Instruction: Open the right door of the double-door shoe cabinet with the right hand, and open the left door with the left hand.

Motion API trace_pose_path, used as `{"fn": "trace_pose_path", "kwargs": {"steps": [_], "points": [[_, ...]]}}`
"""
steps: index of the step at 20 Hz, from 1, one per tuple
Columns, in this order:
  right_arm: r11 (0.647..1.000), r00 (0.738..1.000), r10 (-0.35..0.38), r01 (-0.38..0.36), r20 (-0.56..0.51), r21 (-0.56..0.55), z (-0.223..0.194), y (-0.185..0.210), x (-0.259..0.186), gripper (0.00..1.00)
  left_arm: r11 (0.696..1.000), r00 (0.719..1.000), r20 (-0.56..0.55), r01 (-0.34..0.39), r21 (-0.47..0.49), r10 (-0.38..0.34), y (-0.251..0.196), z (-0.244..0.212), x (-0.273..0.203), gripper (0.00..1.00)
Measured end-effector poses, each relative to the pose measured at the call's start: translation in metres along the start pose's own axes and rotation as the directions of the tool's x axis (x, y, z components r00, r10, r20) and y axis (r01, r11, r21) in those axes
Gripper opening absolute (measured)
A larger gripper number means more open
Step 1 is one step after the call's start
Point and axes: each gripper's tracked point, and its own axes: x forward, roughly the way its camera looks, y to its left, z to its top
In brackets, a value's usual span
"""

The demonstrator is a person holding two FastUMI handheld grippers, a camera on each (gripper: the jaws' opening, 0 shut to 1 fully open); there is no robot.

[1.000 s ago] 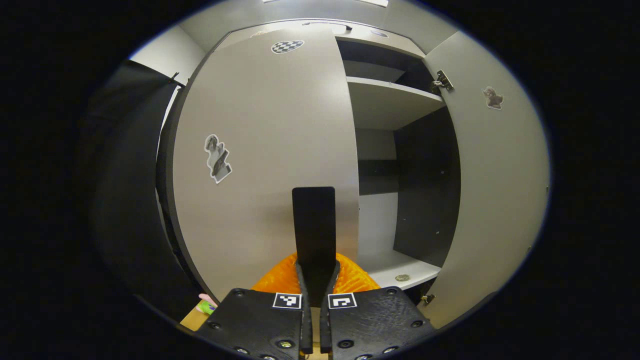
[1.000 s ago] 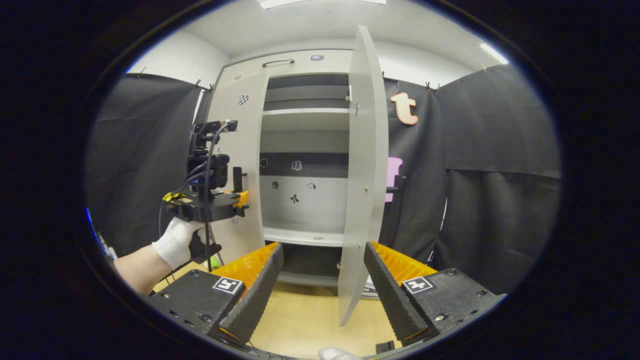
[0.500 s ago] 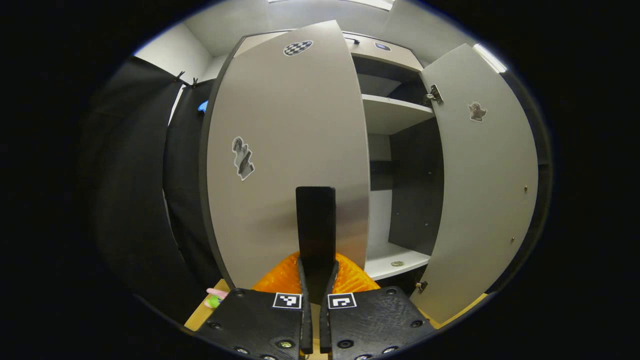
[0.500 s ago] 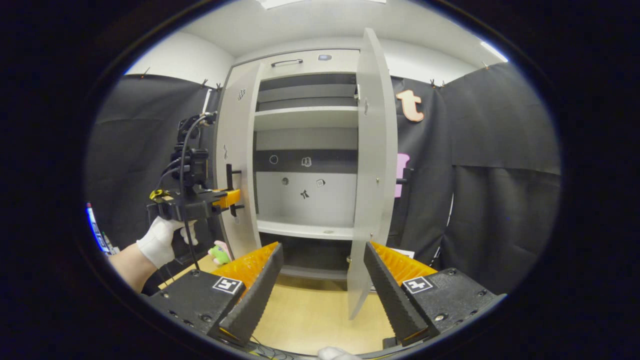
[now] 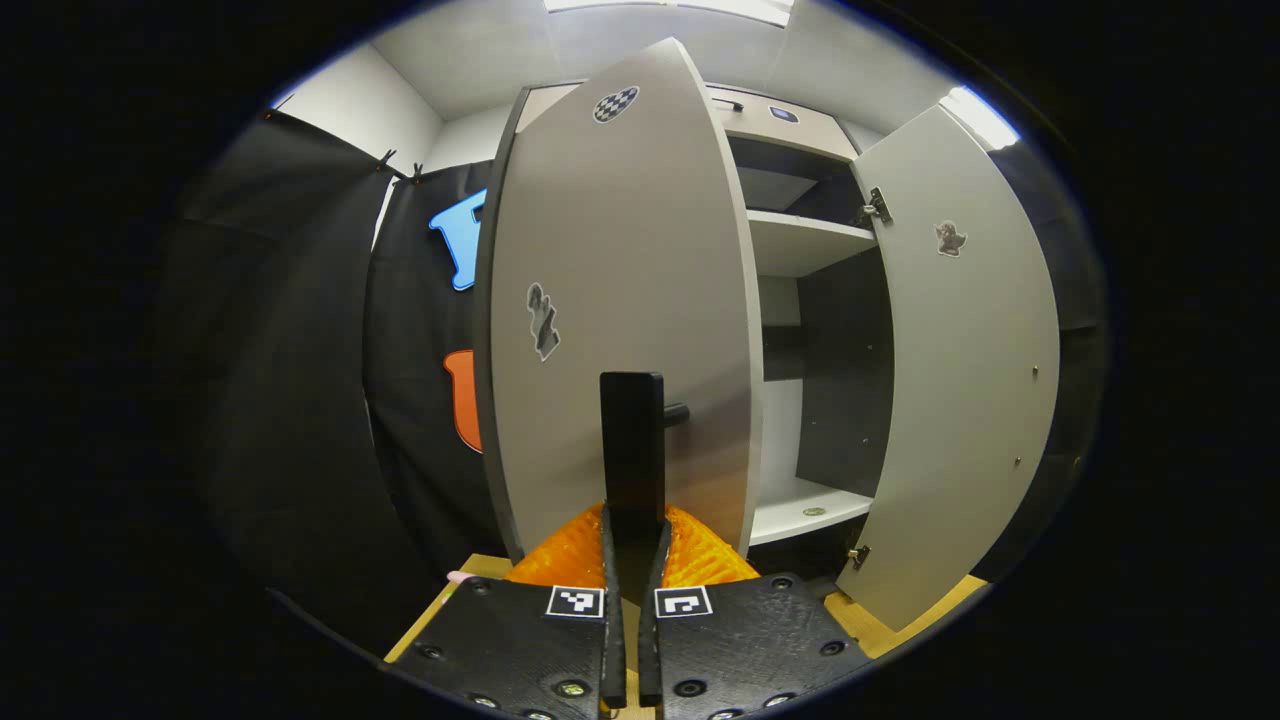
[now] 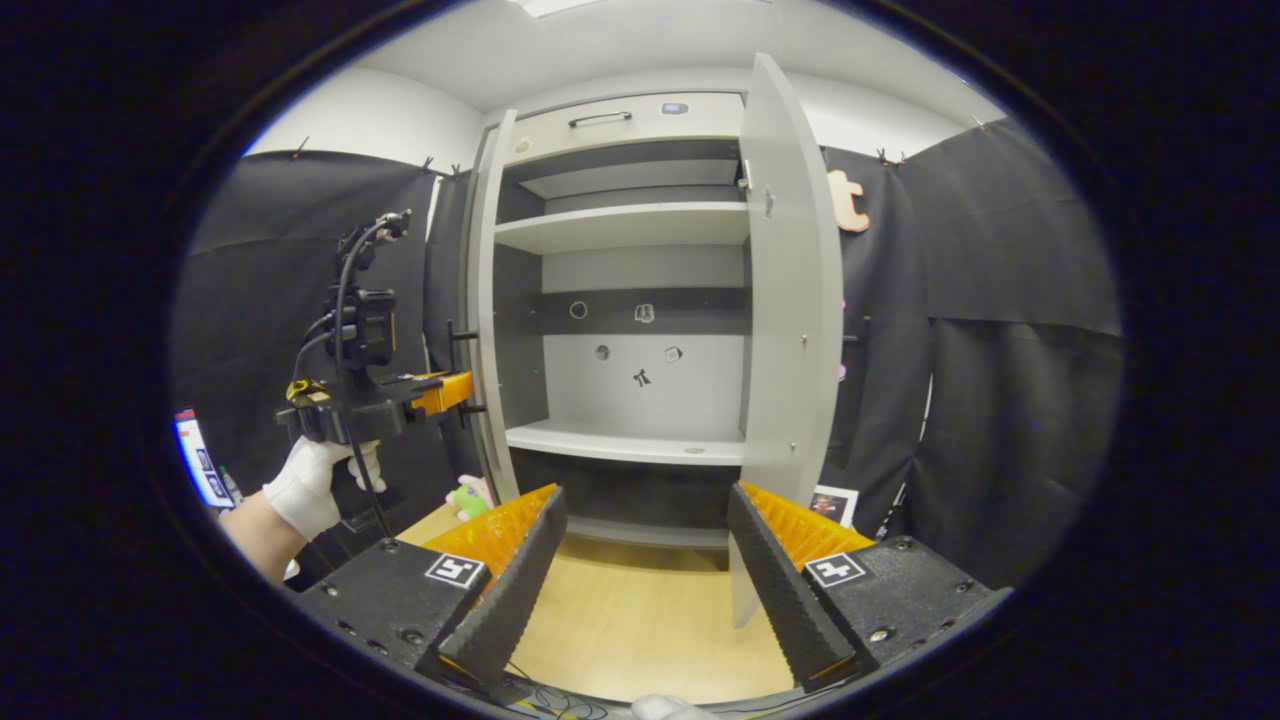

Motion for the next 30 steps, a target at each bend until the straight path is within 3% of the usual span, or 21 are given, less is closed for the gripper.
{"fn": "trace_pose_path", "kwargs": {"steps": [13, 17, 20, 23, 27, 30], "points": [[0.997, 0.996, 0.081, -0.081, -0.022, 0.005, -0.011, 0.049, 0.010, 0.99, 0.995, 0.995, -0.001, -0.097, 0.031, 0.097, 0.083, -0.007, -0.033, 0.00], [0.996, 0.996, 0.087, -0.087, -0.019, 0.009, -0.010, 0.056, 0.011, 0.99, 0.995, 0.998, 0.021, -0.057, 0.076, 0.055, 0.112, -0.009, -0.040, 0.00], [0.996, 0.995, 0.094, -0.093, -0.015, 0.009, -0.008, 0.062, 0.015, 0.99, 0.992, 0.995, 0.010, -0.100, 0.081, 0.100, 0.147, -0.014, -0.043, 0.00], [0.994, 0.994, 0.107, -0.107, -0.019, 0.000, -0.008, 0.068, 0.018, 1.00, 0.998, 0.999, 0.003, -0.037, -0.058, 0.037, 0.149, -0.016, -0.040, 0.00], [0.993, 0.993, 0.114, -0.114, -0.028, -0.005, -0.009, 0.074, 0.021, 0.99, 0.998, 0.999, 0.011, -0.053, 0.028, 0.053, 0.146, -0.013, -0.041, 0.00], [0.994, 0.993, 0.113, -0.113, -0.032, -0.004, -0.010, 0.076, 0.021, 1.00, 0.998, 0.998, 0.006, -0.059, -0.003, 0.059, 0.149, -0.014, -0.043, 0.00]]}}
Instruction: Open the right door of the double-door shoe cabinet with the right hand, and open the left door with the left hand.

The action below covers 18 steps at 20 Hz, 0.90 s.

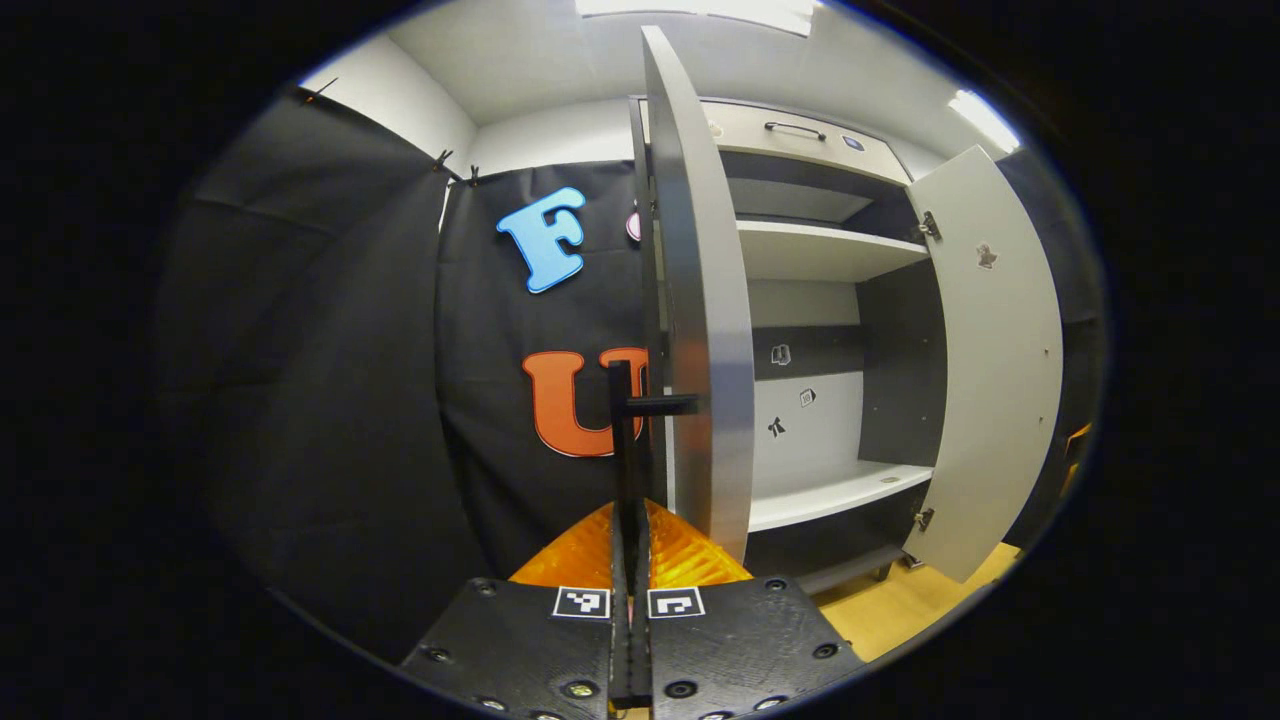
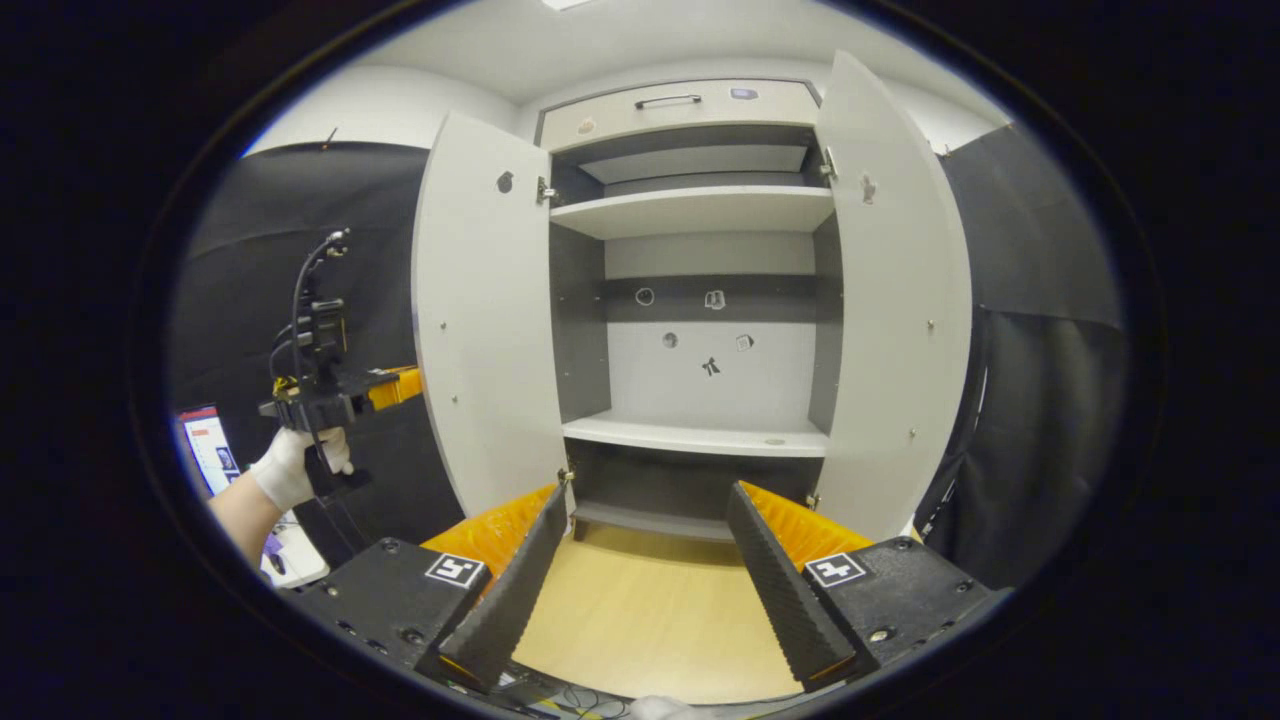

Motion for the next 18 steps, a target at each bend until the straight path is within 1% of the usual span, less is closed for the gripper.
{"fn": "trace_pose_path", "kwargs": {"steps": [1, 2, 6, 7, 8, 9, 10, 11, 12, 13, 14, 17, 18], "points": [[1.000, 1.000, -0.001, 0.001, 0.003, 0.004, 0.001, -0.001, -0.001, 0.99, 1.000, 1.000, -0.004, -0.003, -0.002, 0.003, 0.001, 0.000, 0.000, 0.00], [1.000, 1.000, -0.002, 0.002, 0.009, 0.005, 0.003, -0.001, -0.002, 1.00, 1.000, 1.000, -0.007, -0.009, 0.003, 0.009, 0.001, 0.001, -0.001, 0.00], [1.000, 1.000, -0.007, 0.007, 0.020, 0.000, 0.007, -0.001, -0.007, 0.99, 0.999, 1.000, -0.010, -0.026, 0.044, 0.026, 0.002, 0.001, -0.006, 0.02], [1.000, 1.000, -0.007, 0.007, 0.021, -0.002, 0.007, -0.002, -0.009, 0.99, 0.997, 0.998, -0.012, -0.057, 0.051, 0.057, 0.009, -0.001, -0.013, 0.05], [1.000, 1.000, -0.012, 0.012, 0.025, -0.005, 0.007, -0.003, -0.012, 0.99, 0.994, 0.995, -0.014, -0.095, 0.061, 0.096, 0.019, -0.002, -0.020, 0.11], [1.000, 0.999, -0.016, 0.016, 0.028, -0.008, 0.007, -0.004, -0.014, 1.00, 0.990, 0.992, -0.017, -0.122, 0.069, 0.124, 0.024, -0.005, -0.028, 0.33], [1.000, 0.999, -0.020, 0.020, 0.032, -0.008, 0.008, -0.005, -0.016, 1.00, 0.989, 0.991, -0.020, -0.130, 0.068, 0.132, 0.025, -0.007, -0.034, 0.55], [1.000, 0.999, -0.023, 0.024, 0.035, -0.007, 0.008, -0.006, -0.017, 0.99, 0.987, 0.989, -0.017, -0.147, 0.062, 0.148, 0.027, -0.010, -0.039, 0.67], [1.000, 0.999, -0.026, 0.026, 0.037, -0.003, 0.008, -0.006, -0.018, 1.00, 0.984, 0.986, -0.013, -0.165, 0.060, 0.167, 0.029, -0.012, -0.046, 0.94], [1.000, 0.999, -0.031, 0.031, 0.039, 0.001, 0.009, -0.008, -0.020, 1.00, 0.981, 0.983, -0.014, -0.183, 0.061, 0.184, 0.033, -0.014, -0.053, 0.97], [0.999, 0.998, -0.037, 0.037, 0.045, 0.002, 0.010, -0.009, -0.021, 0.99, 0.977, 0.978, -0.021, -0.206, 0.049, 0.207, 0.035, -0.017, -0.059, 0.96], [0.998, 0.997, -0.055, 0.055, 0.051, 0.008, 0.012, -0.014, -0.025, 0.99, 0.978, 0.976, -0.065, -0.210, -0.003, 0.209, 0.026, -0.029, -0.088, 0.96], [0.998, 0.997, -0.060, 0.059, 0.053, 0.010, 0.013, -0.015, -0.027, 1.00, 0.977, 0.974, -0.073, -0.213, -0.005, 0.212, 0.024, -0.029, -0.096, 0.96]]}}
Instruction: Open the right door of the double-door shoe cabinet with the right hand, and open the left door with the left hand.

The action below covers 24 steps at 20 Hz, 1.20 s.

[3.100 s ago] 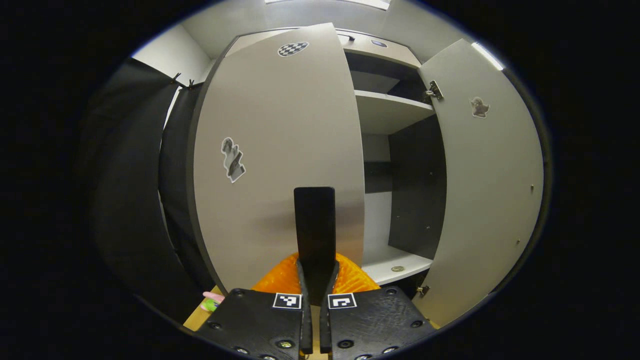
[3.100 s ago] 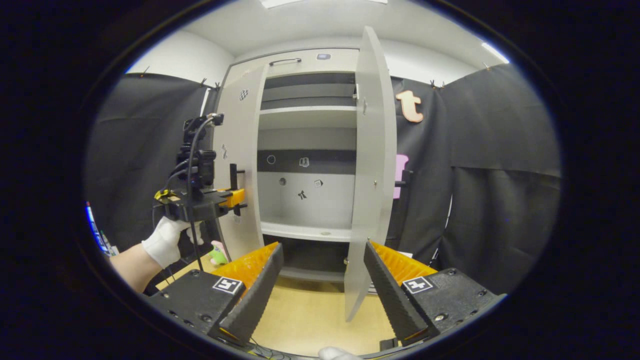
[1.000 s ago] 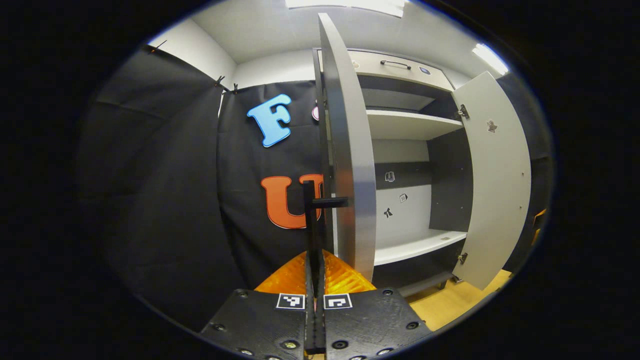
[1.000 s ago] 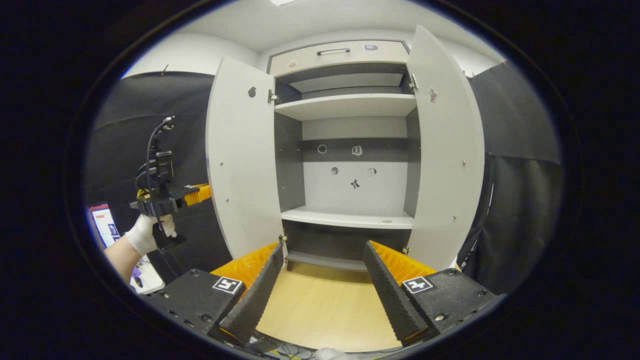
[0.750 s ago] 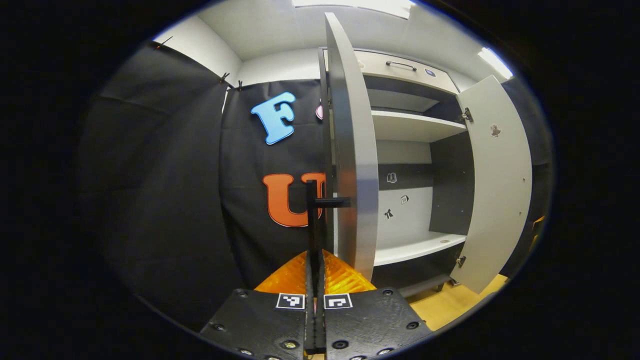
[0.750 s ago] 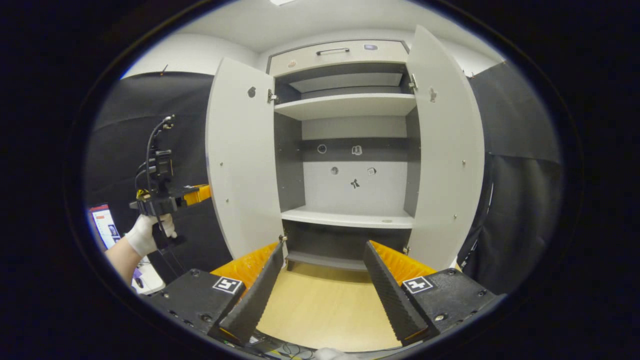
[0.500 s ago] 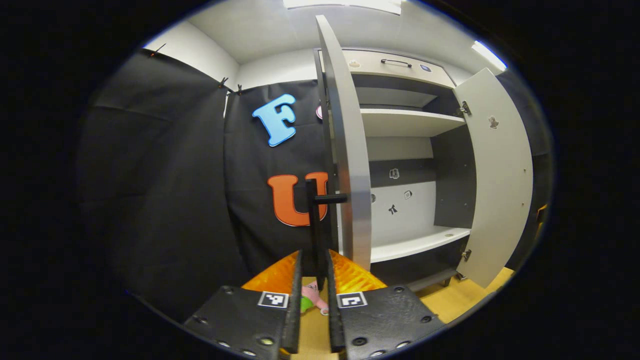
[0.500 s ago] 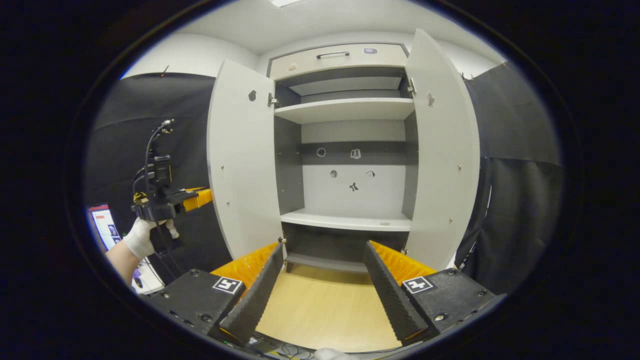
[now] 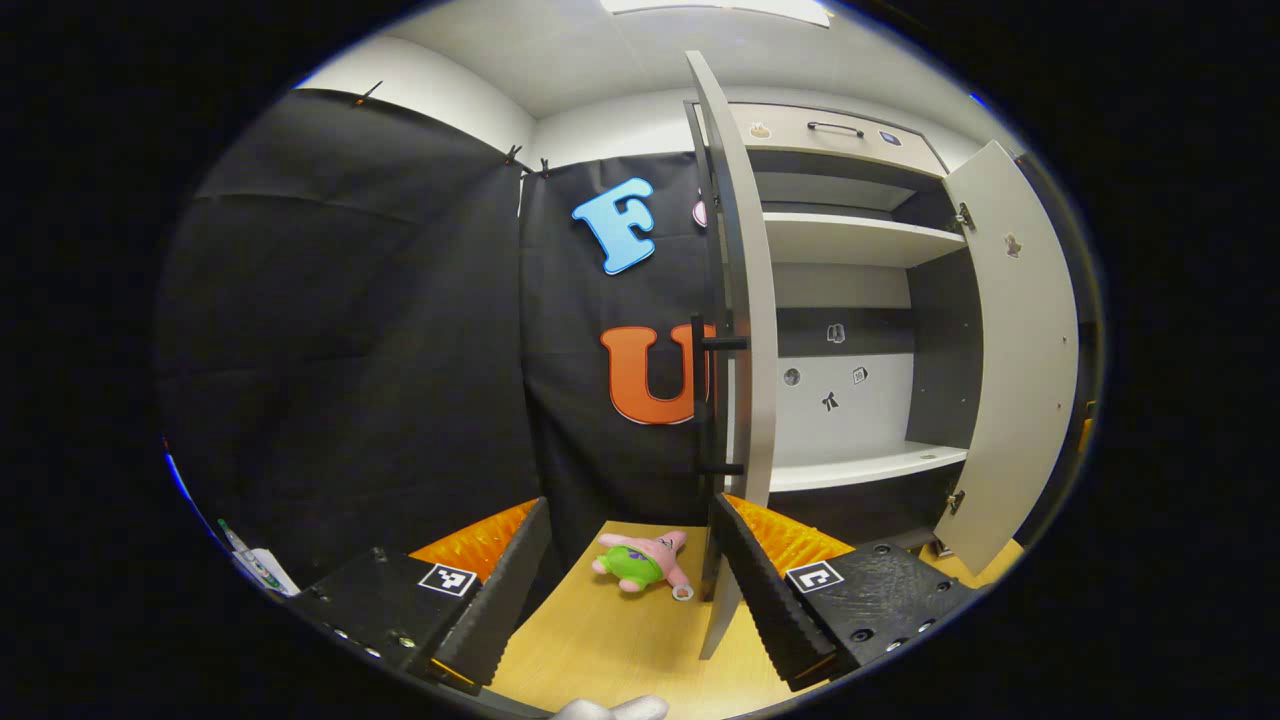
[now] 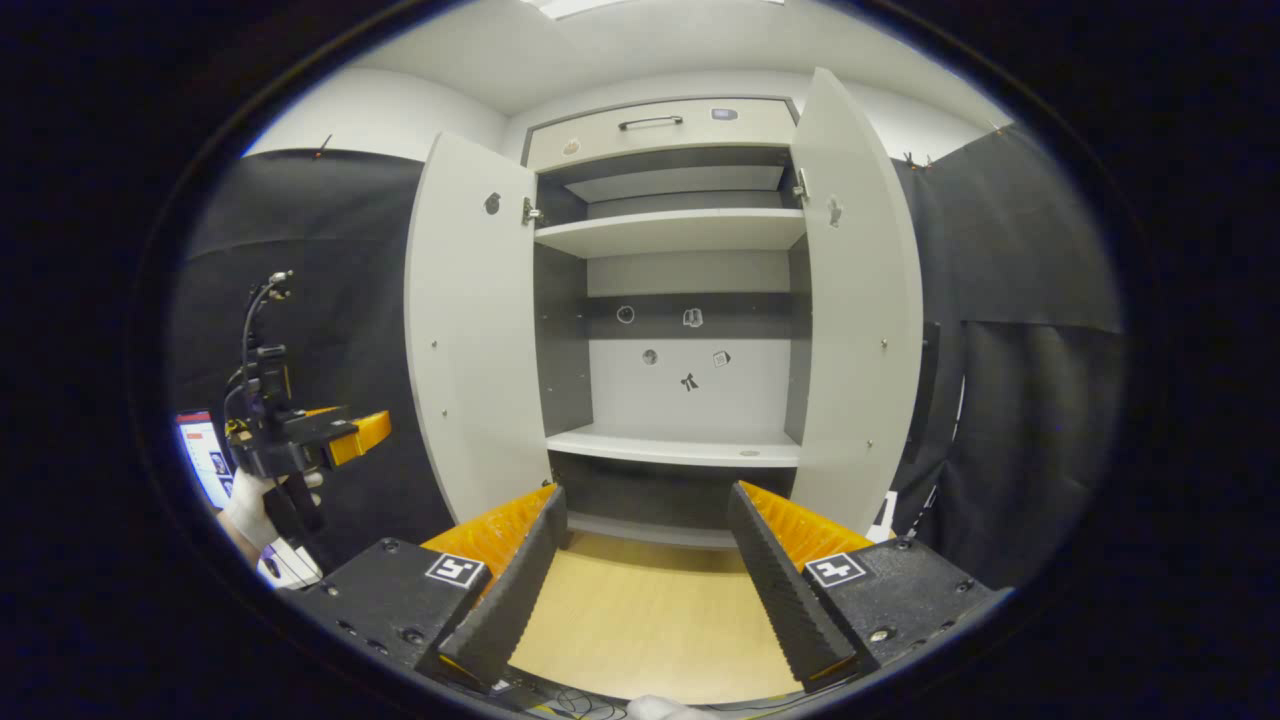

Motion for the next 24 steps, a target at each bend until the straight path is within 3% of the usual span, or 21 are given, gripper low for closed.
{"fn": "trace_pose_path", "kwargs": {"steps": [5, 11, 16, 24], "points": [[0.999, 0.999, -0.039, 0.039, 0.024, 0.019, 0.011, -0.010, -0.009, 0.99, 1.000, 0.999, 0.033, 0.017, 0.010, -0.017, -0.021, 0.030, -0.032, 0.96], [0.992, 0.989, -0.128, 0.128, 0.074, 0.015, 0.030, -0.034, -0.021, 0.99, 0.993, 0.988, 0.109, 0.107, 0.047, -0.112, -0.084, 0.073, -0.060, 0.96], [0.984, 0.980, -0.177, 0.173, 0.094, 0.047, 0.041, -0.048, -0.031, 1.00, 0.979, 0.974, 0.108, 0.194, 0.062, -0.200, -0.137, 0.073, -0.078, 0.96], [0.976, 0.972, -0.214, 0.208, 0.093, 0.061, 0.037, -0.059, -0.042, 1.00, 0.972, 0.967, 0.095, 0.231, 0.054, -0.235, -0.169, 0.060, -0.090, 0.96]]}}
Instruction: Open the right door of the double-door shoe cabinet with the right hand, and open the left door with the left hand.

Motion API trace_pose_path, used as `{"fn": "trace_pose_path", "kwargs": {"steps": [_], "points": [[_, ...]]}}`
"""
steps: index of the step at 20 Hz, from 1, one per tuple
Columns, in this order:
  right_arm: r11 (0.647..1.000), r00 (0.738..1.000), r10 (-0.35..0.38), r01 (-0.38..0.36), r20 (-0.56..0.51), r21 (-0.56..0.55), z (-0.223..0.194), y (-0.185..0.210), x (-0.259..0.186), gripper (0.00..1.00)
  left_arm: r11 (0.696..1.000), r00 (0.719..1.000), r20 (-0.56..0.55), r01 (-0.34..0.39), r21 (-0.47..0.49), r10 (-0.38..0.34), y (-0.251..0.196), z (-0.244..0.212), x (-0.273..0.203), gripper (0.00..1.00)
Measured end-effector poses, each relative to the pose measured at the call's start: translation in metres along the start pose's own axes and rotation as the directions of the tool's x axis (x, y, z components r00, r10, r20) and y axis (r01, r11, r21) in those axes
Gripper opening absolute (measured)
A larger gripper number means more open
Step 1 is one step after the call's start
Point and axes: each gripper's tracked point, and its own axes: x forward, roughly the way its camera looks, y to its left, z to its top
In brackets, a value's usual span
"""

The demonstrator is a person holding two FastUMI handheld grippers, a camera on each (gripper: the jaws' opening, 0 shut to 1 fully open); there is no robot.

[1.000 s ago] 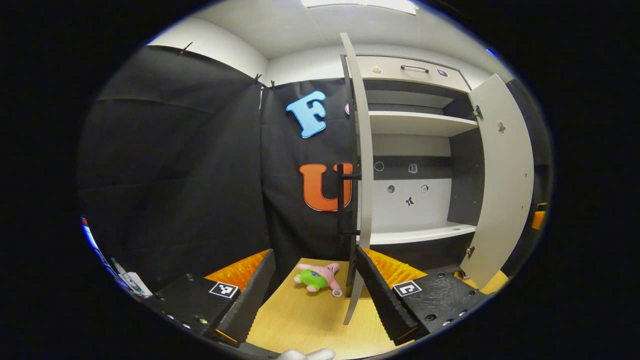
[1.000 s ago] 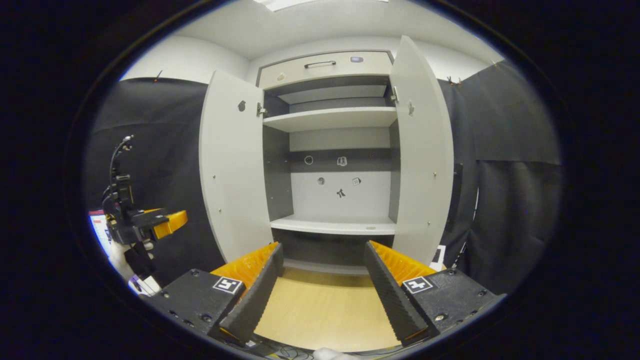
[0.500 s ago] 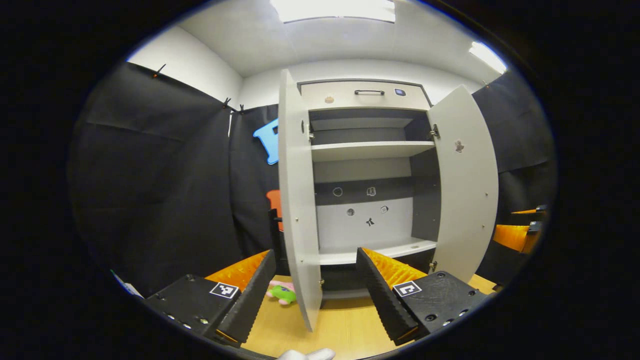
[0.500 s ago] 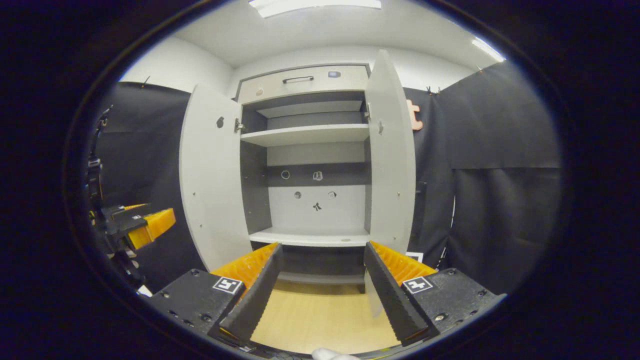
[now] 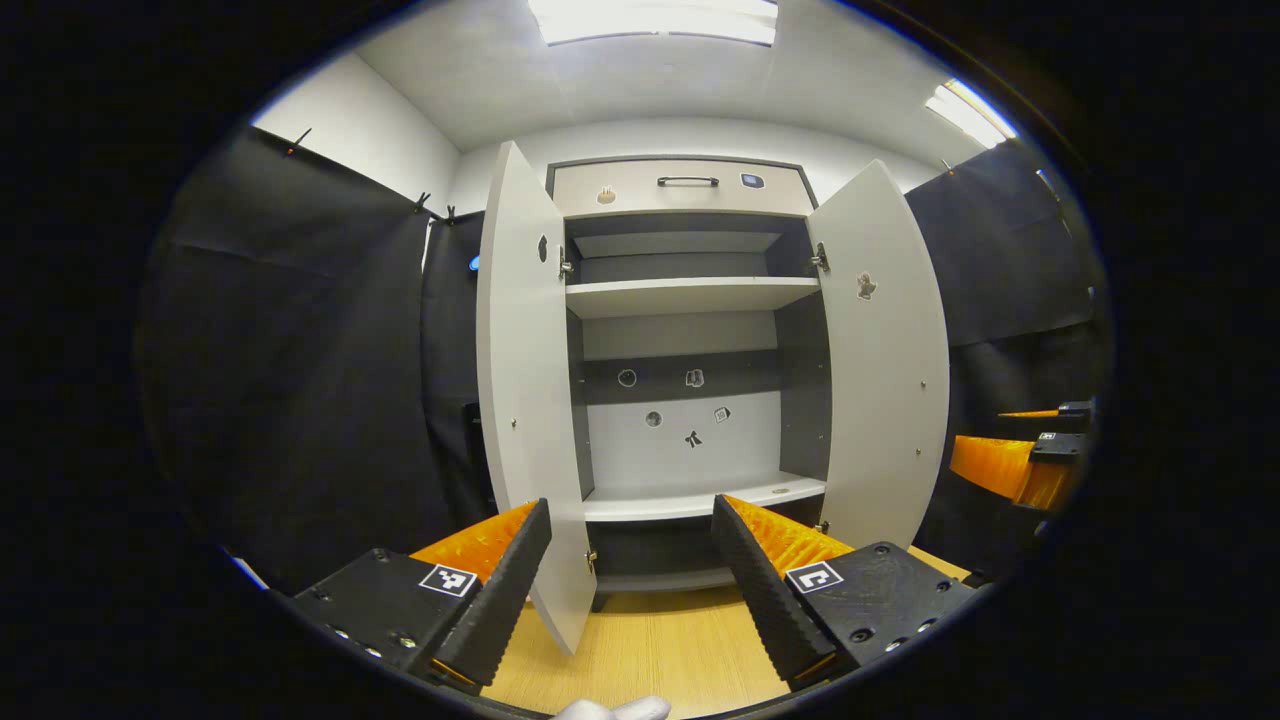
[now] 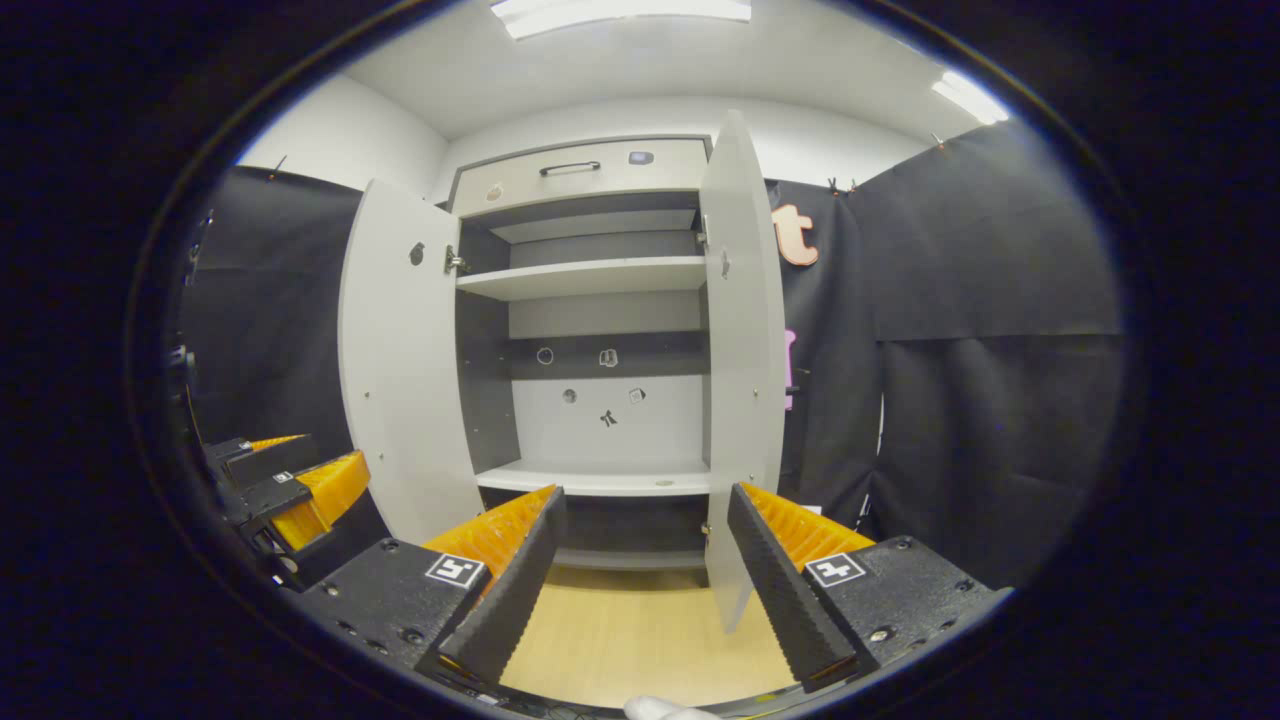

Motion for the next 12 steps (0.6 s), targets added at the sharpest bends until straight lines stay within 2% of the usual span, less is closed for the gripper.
{"fn": "trace_pose_path", "kwargs": {"steps": [12], "points": [[1.000, 1.000, 0.005, -0.005, -0.016, -0.005, -0.0069, -0.0041, -0.0036, 0.98, 0.999, 0.999, -0.041, 0.020, -0.033, -0.021, -0.0106, -0.0101, -0.0057, 0.96]]}}
